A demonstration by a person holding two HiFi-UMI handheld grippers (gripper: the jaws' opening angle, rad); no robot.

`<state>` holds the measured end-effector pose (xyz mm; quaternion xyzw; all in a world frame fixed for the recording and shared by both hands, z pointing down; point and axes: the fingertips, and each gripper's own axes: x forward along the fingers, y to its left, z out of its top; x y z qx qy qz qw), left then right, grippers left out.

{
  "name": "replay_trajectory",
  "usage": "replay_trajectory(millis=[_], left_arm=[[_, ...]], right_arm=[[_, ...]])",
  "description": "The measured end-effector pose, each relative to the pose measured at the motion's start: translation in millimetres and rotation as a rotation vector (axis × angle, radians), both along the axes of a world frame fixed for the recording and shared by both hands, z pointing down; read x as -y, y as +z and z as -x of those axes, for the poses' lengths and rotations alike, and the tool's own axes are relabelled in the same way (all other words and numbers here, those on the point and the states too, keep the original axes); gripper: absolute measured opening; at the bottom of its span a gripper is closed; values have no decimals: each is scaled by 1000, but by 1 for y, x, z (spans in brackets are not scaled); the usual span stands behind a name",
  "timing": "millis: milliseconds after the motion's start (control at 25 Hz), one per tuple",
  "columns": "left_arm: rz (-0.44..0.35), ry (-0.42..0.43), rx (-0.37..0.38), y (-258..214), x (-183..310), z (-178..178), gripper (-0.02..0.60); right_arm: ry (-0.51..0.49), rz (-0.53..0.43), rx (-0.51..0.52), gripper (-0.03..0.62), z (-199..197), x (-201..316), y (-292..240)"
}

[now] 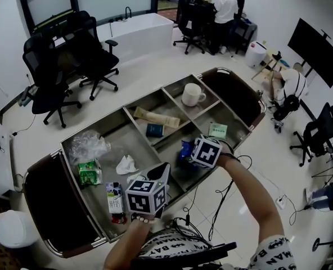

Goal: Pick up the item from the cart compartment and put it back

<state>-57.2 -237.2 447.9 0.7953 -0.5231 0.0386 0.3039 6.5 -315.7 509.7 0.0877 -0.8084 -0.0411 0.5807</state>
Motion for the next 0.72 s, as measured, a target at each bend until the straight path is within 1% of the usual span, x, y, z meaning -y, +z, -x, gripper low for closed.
replay_trajectory(millis=[200,280,320,400,440,480,520,600,640,720], left_arm=[[17,-1,-14,8,0,-1,2],[13,-3,-18,6,0,-1,2],[8,-4,-20,4,0,-1,2],[0,-7,-25,1,-1,-1,2],[-3,-7,-26,0,-2,-1,2],[-5,-6,-28,0,-3,-1,2],[-7,-3,-28,1,-4,-2,2],[-12,2,-27,0,-6,-3,2],[-16,4,-25,0,-7,-4,2],[-24,5,-21,-2,-8,-4,2]], right_arm=[[-19,61,-98,248,2,-5,36],[-24,85,-131,258,1,-7,44],[-30,92,-145,276,0,-8,47],[-42,94,-156,276,1,-10,50],[-47,94,-157,300,2,-11,51],[-51,96,-159,307,2,-12,51],[-56,100,-162,338,2,-13,52],[-65,116,-167,351,1,-19,54],[-65,120,-164,382,1,-21,52],[-57,109,-144,414,0,-20,44]])
